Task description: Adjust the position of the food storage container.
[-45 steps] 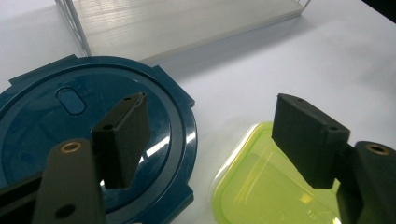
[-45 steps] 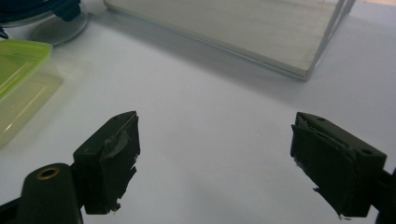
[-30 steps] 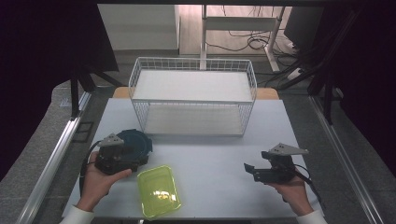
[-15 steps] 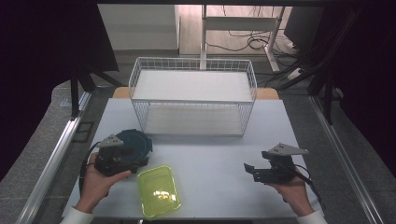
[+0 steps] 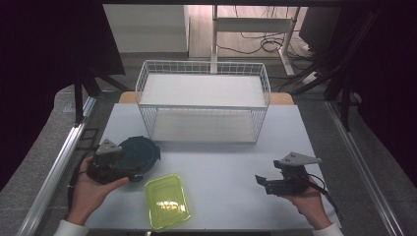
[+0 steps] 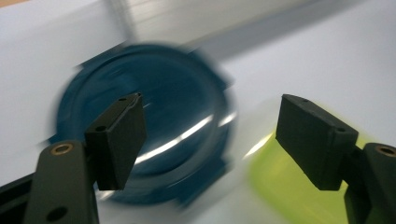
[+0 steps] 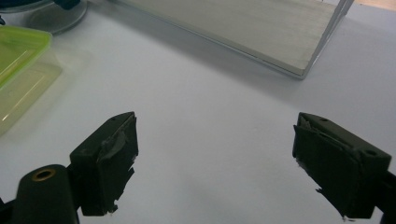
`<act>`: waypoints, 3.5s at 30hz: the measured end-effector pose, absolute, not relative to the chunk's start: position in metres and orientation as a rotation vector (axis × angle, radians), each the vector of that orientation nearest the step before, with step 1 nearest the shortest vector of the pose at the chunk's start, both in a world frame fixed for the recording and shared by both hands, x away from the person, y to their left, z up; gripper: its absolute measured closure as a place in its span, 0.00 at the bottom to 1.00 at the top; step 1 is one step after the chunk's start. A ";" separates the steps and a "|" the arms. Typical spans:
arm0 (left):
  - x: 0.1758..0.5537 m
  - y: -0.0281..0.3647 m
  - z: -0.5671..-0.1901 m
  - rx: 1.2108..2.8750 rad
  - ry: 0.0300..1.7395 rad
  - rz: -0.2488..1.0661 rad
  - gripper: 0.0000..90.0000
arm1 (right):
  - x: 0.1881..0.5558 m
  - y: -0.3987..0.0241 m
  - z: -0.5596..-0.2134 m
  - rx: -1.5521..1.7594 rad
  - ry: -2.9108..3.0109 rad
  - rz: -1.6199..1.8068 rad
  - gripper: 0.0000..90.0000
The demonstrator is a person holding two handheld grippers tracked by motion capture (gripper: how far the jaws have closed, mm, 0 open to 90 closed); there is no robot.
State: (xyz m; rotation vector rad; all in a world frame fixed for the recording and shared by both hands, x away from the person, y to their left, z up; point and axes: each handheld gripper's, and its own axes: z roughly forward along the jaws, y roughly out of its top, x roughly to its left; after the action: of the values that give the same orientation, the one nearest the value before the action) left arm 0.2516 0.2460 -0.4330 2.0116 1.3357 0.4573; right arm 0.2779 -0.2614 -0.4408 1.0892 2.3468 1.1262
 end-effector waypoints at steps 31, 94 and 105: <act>0.278 0.322 -0.501 2.055 1.661 0.270 1.00 | 0.281 -0.257 -0.448 1.131 2.362 1.055 0.16; 0.318 0.286 -0.504 1.961 1.597 0.179 1.00 | 0.283 -0.254 -0.454 1.146 2.390 1.040 0.16; 0.325 0.275 -0.505 1.948 1.592 0.154 1.00 | 0.283 -0.254 -0.454 1.146 2.391 1.038 0.16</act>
State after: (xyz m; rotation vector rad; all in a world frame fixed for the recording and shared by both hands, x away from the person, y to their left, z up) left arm 0.3248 0.2754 -0.5045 1.9481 1.5918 0.1539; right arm 0.2832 -0.2540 -0.4542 1.1462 2.3914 1.0381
